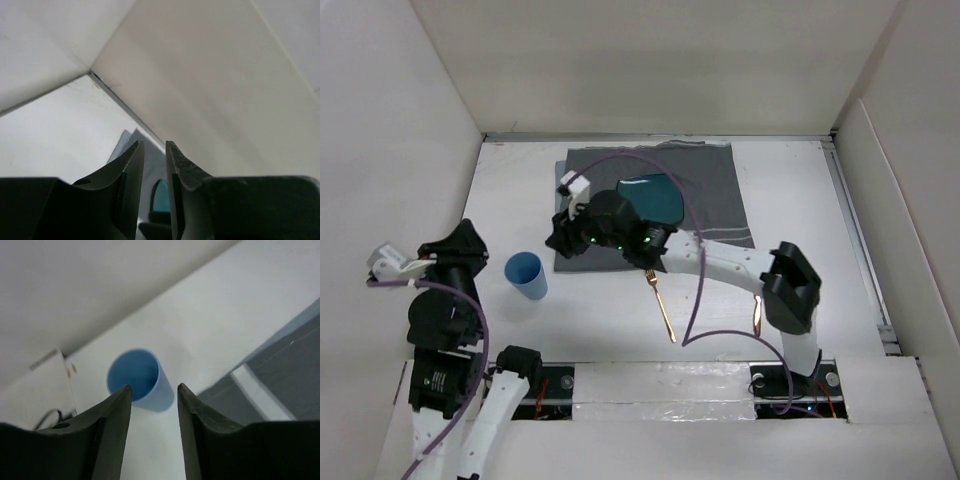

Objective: Set the dinner table for one person

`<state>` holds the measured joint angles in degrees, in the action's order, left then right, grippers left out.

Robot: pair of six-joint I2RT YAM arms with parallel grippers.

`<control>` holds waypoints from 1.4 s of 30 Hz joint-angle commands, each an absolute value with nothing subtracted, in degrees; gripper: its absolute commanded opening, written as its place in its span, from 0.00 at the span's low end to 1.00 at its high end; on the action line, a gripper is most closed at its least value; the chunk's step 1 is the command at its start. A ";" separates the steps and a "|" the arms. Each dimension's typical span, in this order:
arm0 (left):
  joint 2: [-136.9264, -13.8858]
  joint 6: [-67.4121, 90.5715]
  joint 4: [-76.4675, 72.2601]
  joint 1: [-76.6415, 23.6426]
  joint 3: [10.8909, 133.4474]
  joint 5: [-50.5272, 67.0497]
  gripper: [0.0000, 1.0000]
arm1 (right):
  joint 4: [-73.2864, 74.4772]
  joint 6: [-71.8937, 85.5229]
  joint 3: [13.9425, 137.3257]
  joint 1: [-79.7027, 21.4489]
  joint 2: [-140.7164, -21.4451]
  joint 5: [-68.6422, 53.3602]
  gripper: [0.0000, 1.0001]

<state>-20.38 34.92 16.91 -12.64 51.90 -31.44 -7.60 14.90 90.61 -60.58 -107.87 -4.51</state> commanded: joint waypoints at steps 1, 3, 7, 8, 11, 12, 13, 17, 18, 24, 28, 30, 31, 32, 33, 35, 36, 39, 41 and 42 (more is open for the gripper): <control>-17.14 37.89 15.74 -12.48 51.86 -38.94 0.22 | 7.81 6.25 100.26 -63.10 -113.79 -4.31 0.50; -16.87 37.44 15.47 -12.48 51.50 -38.58 0.23 | 11.76 6.06 104.66 -63.11 -115.14 -3.87 0.53; -17.23 36.30 14.60 -12.48 51.42 -37.36 0.23 | 16.87 4.31 114.67 -63.72 -122.33 -3.43 0.54; -17.05 36.12 14.24 -12.48 51.33 -36.48 0.23 | 17.66 4.31 115.39 -63.72 -123.91 -3.95 0.54; -17.66 34.98 13.80 -12.48 51.42 -35.25 0.23 | 18.10 4.31 117.50 -64.25 -126.46 -4.48 0.53; -17.49 34.89 13.62 -12.48 51.24 -34.90 0.23 | 18.63 4.39 118.38 -64.25 -127.34 -4.31 0.53; -17.32 34.63 13.28 -12.48 51.07 -34.37 0.23 | 19.07 4.66 119.26 -64.25 -128.14 -4.05 0.52; -17.58 34.10 13.09 -12.48 51.06 -33.49 0.23 | 18.90 5.89 121.46 -64.25 -130.95 -4.48 0.52; -17.49 33.84 13.10 -12.48 50.98 -33.14 0.23 | 18.90 6.06 122.77 -64.25 -131.83 -4.83 0.52; -17.84 33.05 12.39 -12.48 50.71 -31.82 0.23 | 18.11 8.00 125.24 -64.25 -134.29 -3.52 0.49; -17.22 32.61 12.04 -12.48 50.45 -30.94 0.24 | 16.88 10.45 125.68 -64.25 -135.96 -2.38 0.37; -17.32 32.35 12.13 -12.48 50.19 -30.68 0.24 | 15.83 11.86 125.25 -64.25 -135.62 -1.24 0.06; -17.23 32.08 11.52 -12.48 49.92 -30.06 0.24 | 14.52 12.74 124.11 -64.25 -134.48 -0.36 0.00; -16.62 31.04 10.99 -12.48 49.66 -28.41 0.24 | 10.76 13.27 119.84 -64.25 -130.73 2.08 0.00; -16.79 30.59 10.46 -13.00 49.22 -27.61 0.25 | 8.29 13.53 117.36 -64.25 -128.34 3.59 0.00; -17.83 28.93 8.80 -13.01 48.70 -24.02 0.33 | 3.98 13.97 112.61 -61.11 -121.77 6.76 0.00; -17.84 28.22 8.79 -13.01 48.17 -23.99 0.33 | 3.96 13.97 111.72 -59.61 -119.99 6.77 0.00; -17.66 24.01 4.32 -13.54 45.54 -14.44 0.47 | 3.69 13.71 107.69 -51.90 -113.15 6.77 0.00; -19.24 22.59 1.67 -13.54 44.74 -7.43 0.51 | 3.34 12.92 105.30 -47.05 -110.23 7.03 0.00; -20.21 22.24 1.76 -13.54 45.17 -6.08 0.51 | 3.69 12.66 104.16 -44.50 -109.43 7.21 0.00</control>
